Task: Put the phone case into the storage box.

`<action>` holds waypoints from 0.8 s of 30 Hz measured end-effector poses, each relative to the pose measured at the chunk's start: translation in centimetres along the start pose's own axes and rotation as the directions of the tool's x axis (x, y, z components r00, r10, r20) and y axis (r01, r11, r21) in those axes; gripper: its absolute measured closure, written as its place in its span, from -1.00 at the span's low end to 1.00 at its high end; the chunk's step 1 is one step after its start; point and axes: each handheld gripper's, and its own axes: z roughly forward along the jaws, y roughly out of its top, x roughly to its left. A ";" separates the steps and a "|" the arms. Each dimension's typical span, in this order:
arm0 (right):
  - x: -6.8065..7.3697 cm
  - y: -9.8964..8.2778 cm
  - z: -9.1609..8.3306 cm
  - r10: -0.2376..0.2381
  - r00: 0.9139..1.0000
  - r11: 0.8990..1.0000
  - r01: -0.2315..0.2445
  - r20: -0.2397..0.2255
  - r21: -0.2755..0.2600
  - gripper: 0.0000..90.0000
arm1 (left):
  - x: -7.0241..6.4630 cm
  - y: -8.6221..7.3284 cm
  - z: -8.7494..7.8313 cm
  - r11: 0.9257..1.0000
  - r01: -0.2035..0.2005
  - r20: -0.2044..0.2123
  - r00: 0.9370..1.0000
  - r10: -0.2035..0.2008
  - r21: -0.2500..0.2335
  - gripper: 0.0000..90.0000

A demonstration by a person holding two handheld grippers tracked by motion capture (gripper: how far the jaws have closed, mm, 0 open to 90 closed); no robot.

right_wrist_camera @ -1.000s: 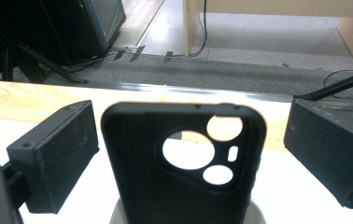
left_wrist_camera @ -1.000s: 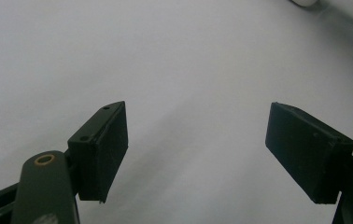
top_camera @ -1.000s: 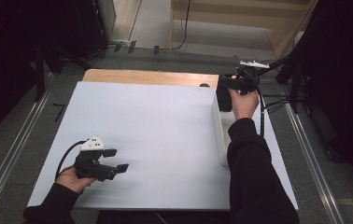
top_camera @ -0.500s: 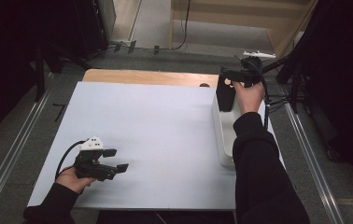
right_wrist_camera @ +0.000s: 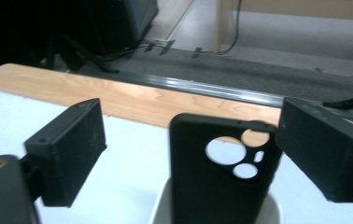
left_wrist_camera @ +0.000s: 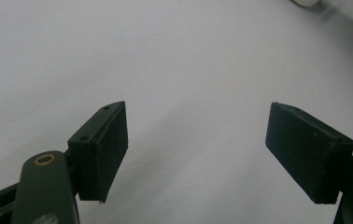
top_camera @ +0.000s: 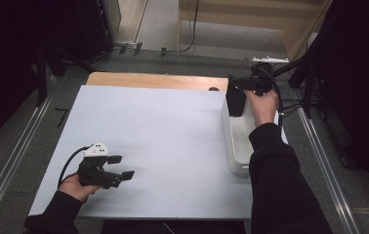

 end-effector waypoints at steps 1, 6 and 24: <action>0.1 -0.1 -0.1 -0.007 1.000 1.000 0.007 -0.005 0.003 -0.80 | 0.0 0.0 0.0 1.000 0.000 -0.001 1.000 0.000 0.000 -0.53; 0.4 -0.6 -0.6 -0.012 0.999 1.000 0.012 -0.043 0.013 -0.74 | 0.0 0.0 0.0 1.000 -0.002 -0.001 1.000 0.002 0.005 -0.53; 2.8 -2.7 -2.5 -0.053 0.988 0.998 0.056 -0.145 0.017 -0.74 | 0.2 0.0 0.0 1.000 0.002 -0.001 1.000 -0.002 -0.001 -0.53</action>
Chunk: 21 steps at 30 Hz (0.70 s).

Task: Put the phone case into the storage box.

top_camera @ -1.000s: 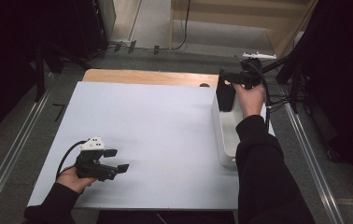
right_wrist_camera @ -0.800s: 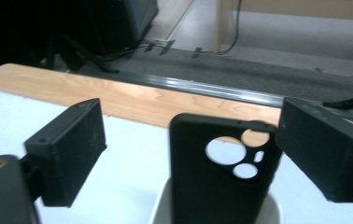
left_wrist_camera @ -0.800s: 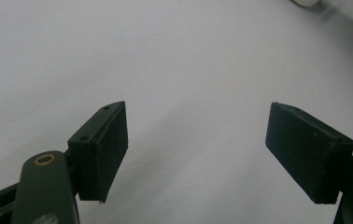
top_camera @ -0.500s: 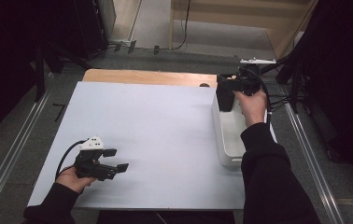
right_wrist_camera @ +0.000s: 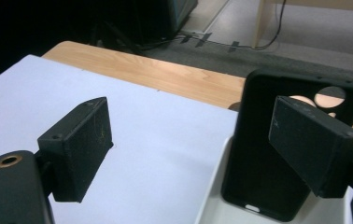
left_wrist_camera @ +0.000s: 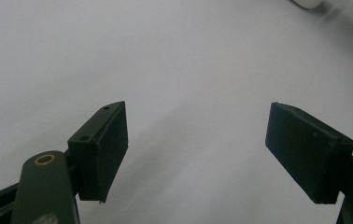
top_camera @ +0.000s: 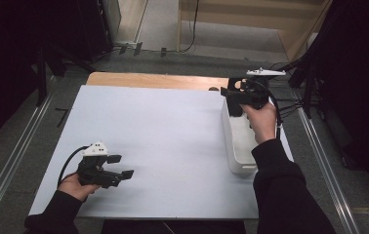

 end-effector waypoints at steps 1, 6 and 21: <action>0.2 -0.1 -0.1 -0.002 1.000 1.000 0.002 -0.008 0.005 -0.74 | 0.0 0.0 0.0 1.000 0.000 0.000 1.000 0.000 -0.001 -0.53; 0.9 -0.6 -0.5 -0.017 0.999 1.000 0.017 -0.034 0.006 -0.74 | 0.0 0.0 0.0 1.000 -0.001 -0.001 1.000 0.001 0.000 -0.53; 2.8 -2.5 -1.9 -0.028 0.996 0.999 0.030 -0.090 0.018 -0.74 | -0.1 0.0 0.1 1.000 -0.001 -0.002 1.000 0.001 0.002 -0.53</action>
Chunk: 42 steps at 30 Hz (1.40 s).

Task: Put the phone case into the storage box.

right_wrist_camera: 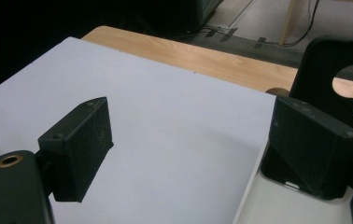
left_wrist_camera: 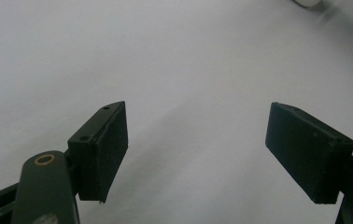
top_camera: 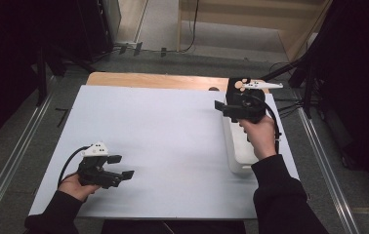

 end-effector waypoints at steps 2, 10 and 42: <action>0.3 -0.3 0.0 -0.012 1.000 1.000 0.012 -0.005 0.004 -0.74 | 0.0 0.0 0.0 1.000 0.002 0.000 1.000 -0.002 0.000 -0.53; 0.9 -1.9 -0.4 -0.019 0.999 1.000 0.019 -0.044 0.017 -0.74 | 0.0 0.0 0.0 1.000 0.000 0.000 1.000 0.000 0.001 -0.53; 4.4 -7.4 -2.0 -0.097 0.976 0.989 0.117 -0.197 0.095 -0.61 | 0.0 0.1 0.0 1.000 -0.006 0.015 1.000 0.006 0.004 -0.53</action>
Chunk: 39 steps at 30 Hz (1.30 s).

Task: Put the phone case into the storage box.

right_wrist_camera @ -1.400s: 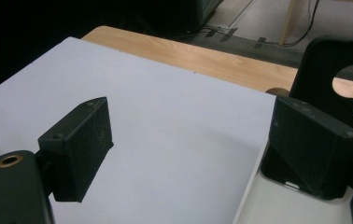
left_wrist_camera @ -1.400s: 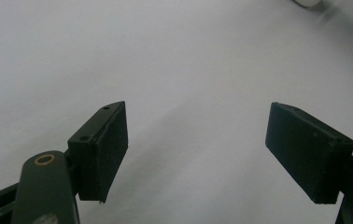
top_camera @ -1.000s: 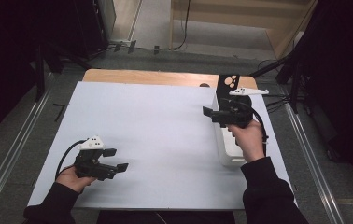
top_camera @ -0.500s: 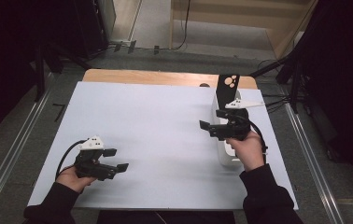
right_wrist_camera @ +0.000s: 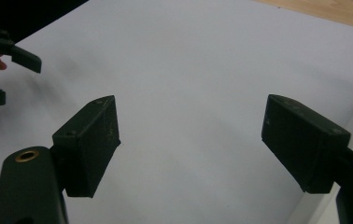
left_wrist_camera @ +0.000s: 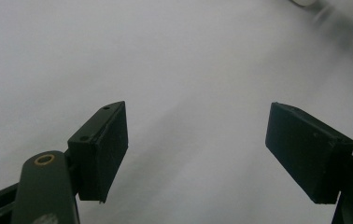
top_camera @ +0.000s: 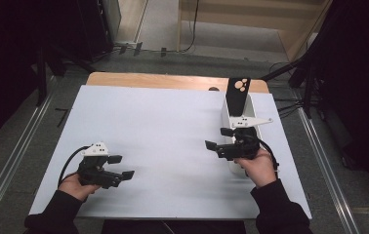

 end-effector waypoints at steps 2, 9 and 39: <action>0.3 -0.4 0.0 -0.026 1.000 1.000 0.026 -0.010 -0.006 -0.61 | 0.0 0.0 0.0 1.000 0.002 -0.001 1.000 -0.002 0.000 -0.53; 0.8 -1.4 -0.3 -0.058 0.998 0.998 0.058 -0.030 0.003 -0.61 | 0.0 0.0 0.0 1.000 -0.002 -0.001 1.000 0.002 0.000 -0.53; 3.0 -5.7 -1.2 -0.067 0.995 0.993 0.074 -0.080 0.088 -0.59 | -0.1 0.0 -0.1 1.000 0.002 -0.001 1.000 -0.002 0.000 -0.53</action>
